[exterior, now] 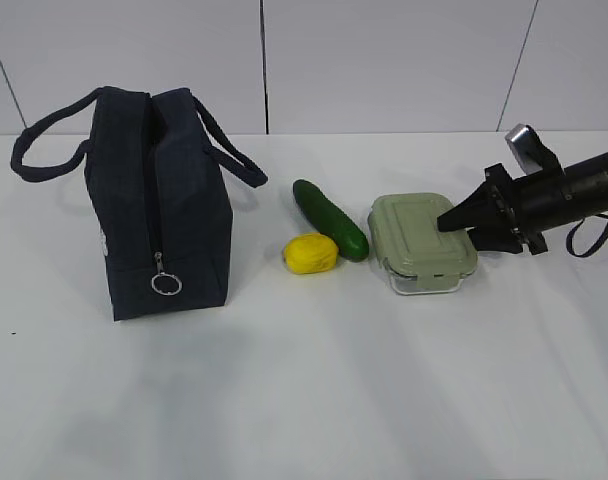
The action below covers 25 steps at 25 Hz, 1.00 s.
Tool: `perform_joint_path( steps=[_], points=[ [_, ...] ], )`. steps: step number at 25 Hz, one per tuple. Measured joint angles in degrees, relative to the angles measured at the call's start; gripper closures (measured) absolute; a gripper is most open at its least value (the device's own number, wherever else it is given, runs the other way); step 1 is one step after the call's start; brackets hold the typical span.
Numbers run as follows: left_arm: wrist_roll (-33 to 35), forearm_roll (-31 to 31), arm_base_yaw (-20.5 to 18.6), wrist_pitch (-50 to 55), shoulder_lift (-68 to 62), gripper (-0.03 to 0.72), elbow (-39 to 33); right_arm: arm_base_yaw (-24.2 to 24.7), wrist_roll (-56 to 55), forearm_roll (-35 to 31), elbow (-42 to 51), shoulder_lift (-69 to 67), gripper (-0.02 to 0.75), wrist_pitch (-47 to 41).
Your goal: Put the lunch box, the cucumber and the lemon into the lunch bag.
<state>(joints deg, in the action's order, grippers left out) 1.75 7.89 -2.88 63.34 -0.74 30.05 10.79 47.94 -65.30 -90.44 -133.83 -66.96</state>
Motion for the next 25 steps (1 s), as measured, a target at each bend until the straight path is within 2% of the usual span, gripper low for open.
perform_joint_path(
  steps=[18, 25],
  points=[
    [0.00, 0.00, 0.00, 0.00, 0.00, 0.449, 0.00, 0.00, -1.70, 0.06, 0.00, 1.44, 0.384, 0.72],
    [0.00, 1.87, 0.00, -0.54, 0.00, 0.449, 0.00, -1.23, -2.19, -0.20, 0.00, 4.01, 0.384, 0.88]
  ],
)
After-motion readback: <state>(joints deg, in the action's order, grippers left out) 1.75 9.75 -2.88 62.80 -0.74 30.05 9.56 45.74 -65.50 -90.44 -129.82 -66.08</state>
